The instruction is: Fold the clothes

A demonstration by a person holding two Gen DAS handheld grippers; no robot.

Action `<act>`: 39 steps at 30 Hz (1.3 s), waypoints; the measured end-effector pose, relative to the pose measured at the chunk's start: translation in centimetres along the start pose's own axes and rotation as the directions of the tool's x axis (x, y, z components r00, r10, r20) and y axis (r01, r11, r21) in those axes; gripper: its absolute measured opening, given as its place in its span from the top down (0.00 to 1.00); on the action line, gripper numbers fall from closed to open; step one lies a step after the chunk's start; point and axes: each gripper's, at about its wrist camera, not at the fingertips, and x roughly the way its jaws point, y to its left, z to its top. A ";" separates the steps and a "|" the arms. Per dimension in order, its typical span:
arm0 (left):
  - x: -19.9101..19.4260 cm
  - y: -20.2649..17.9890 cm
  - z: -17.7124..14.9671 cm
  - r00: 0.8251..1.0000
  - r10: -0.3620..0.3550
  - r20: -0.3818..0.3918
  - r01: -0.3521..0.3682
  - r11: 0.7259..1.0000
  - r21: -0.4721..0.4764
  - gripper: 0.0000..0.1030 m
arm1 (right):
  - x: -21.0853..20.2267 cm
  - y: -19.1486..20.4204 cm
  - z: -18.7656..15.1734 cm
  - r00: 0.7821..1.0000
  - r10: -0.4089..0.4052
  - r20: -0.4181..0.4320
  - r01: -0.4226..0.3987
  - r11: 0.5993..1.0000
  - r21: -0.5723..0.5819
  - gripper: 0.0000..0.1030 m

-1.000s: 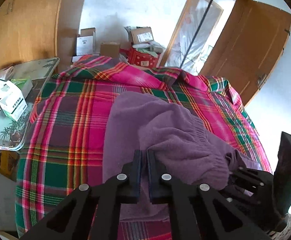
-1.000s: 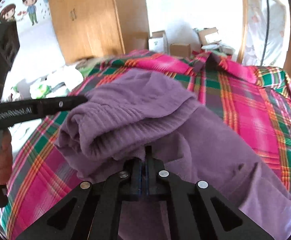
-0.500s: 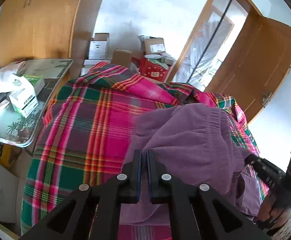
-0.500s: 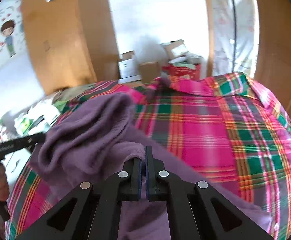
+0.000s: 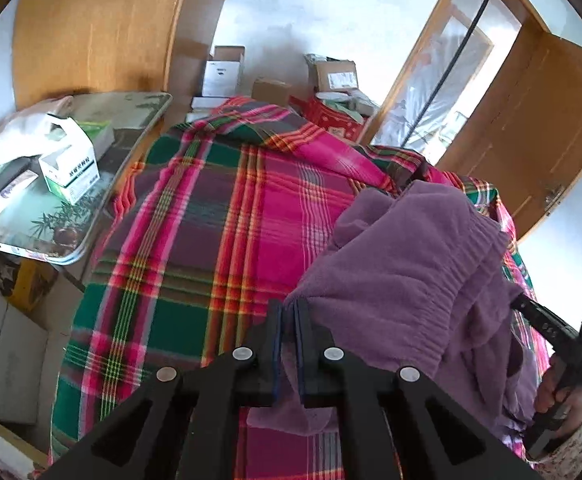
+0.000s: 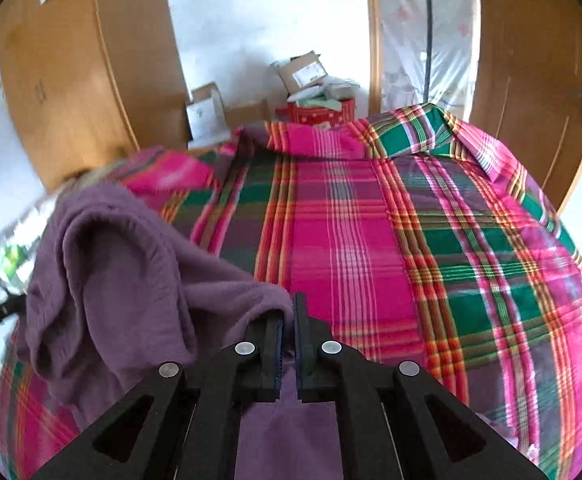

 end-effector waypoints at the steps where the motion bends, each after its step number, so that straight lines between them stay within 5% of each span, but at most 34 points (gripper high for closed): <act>1: -0.1 0.1 -0.1 1.000 0.007 -0.001 -0.007 1.000 0.000 0.93 | -0.4 0.2 -0.1 1.000 -0.018 0.015 0.018 1.000 -0.016 0.88; 7: -1.1 0.4 -1.2 1.000 0.003 -0.018 -0.003 1.000 -0.008 0.77 | -3.5 -0.8 -0.6 0.998 0.025 0.059 -0.026 1.000 0.007 0.75; 16: -1.2 0.0 -2.7 0.999 0.013 -0.049 -0.012 1.000 0.018 0.71 | -7.9 0.5 -6.4 0.990 0.132 0.058 -0.127 0.988 -0.088 0.64; 19: -0.4 0.2 -2.8 0.997 0.023 -0.071 -0.023 1.000 0.006 0.71 | -8.6 1.1 -9.1 0.991 0.131 0.034 -0.126 0.983 -0.136 0.64; 23: 0.6 0.4 -2.9 0.994 0.035 -0.100 -0.037 0.999 -0.011 0.70 | -7.4 2.0 -10.8 1.000 0.016 0.018 -0.012 0.974 -0.228 0.63; 28: 1.1 -0.1 -3.3 0.993 0.028 -0.114 -0.030 1.000 -0.009 0.70 | -5.4 3.6 -10.7 0.999 0.043 -0.023 -0.048 0.957 -0.286 0.63; 37: 1.4 -0.2 -3.4 0.992 0.025 -0.124 -0.029 0.999 -0.025 0.70 | -4.2 4.1 -9.8 0.999 0.025 -0.026 -0.031 0.965 -0.260 0.62; 39: 1.4 -0.2 -3.5 0.992 0.026 -0.125 -0.029 0.999 -0.027 0.70 | -4.5 3.5 -9.6 1.000 0.027 -0.016 -0.030 0.973 -0.228 0.72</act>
